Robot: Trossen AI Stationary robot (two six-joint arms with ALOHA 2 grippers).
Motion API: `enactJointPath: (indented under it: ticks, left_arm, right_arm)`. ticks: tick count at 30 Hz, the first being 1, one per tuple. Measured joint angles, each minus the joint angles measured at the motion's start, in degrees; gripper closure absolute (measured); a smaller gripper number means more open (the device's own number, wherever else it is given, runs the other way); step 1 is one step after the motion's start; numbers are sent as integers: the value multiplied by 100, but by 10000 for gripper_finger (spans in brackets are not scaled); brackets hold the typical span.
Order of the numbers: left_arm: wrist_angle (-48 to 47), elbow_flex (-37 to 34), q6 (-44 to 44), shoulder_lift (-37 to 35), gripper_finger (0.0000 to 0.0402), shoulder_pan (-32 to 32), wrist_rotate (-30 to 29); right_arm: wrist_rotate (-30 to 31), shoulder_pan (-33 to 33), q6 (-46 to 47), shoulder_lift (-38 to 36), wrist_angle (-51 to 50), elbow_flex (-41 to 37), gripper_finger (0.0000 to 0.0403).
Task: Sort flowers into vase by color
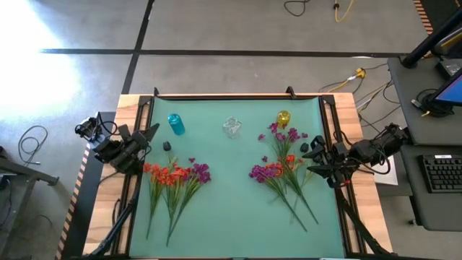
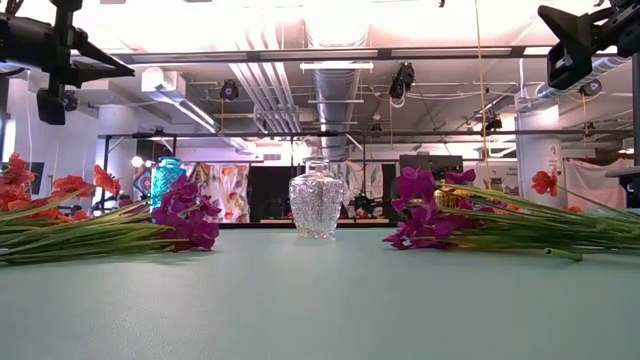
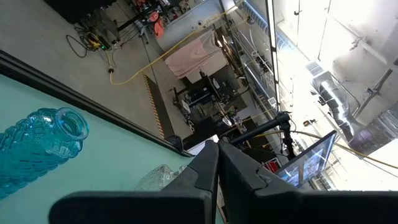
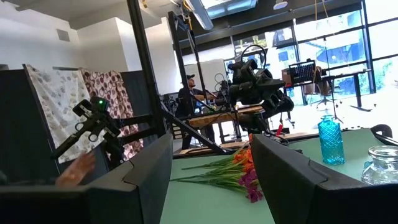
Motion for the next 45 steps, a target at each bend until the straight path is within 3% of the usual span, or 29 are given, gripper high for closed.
enactJointPath:
  ticks: [6, 14, 18, 24, 26, 45]
  left_arm:
    - [0, 0, 0, 0, 402, 0, 2]
    - [11, -2, -891, 0, 402, 0, 2]
    - [4, -2, -736, -1, 402, 0, 2]
    - [2, 1, -482, 0, 402, 0, 2]
    - [2, 0, -458, -1, 402, 0, 2]
    - [0, -2, -452, 0, 402, 0, 2]
  right_arm:
    - [0, 0, -2, 0, 3, 2, 193]
    - [35, 0, -168, 0, 8, 2, 193]
    - [84, -6, 782, 2, 39, 1, 193]
    - [1555, -15, 343, 40, 444, -26, 193]
    - [1799, -16, 293, 41, 558, -28, 193]
    - [1808, -15, -196, 39, 640, -35, 193]
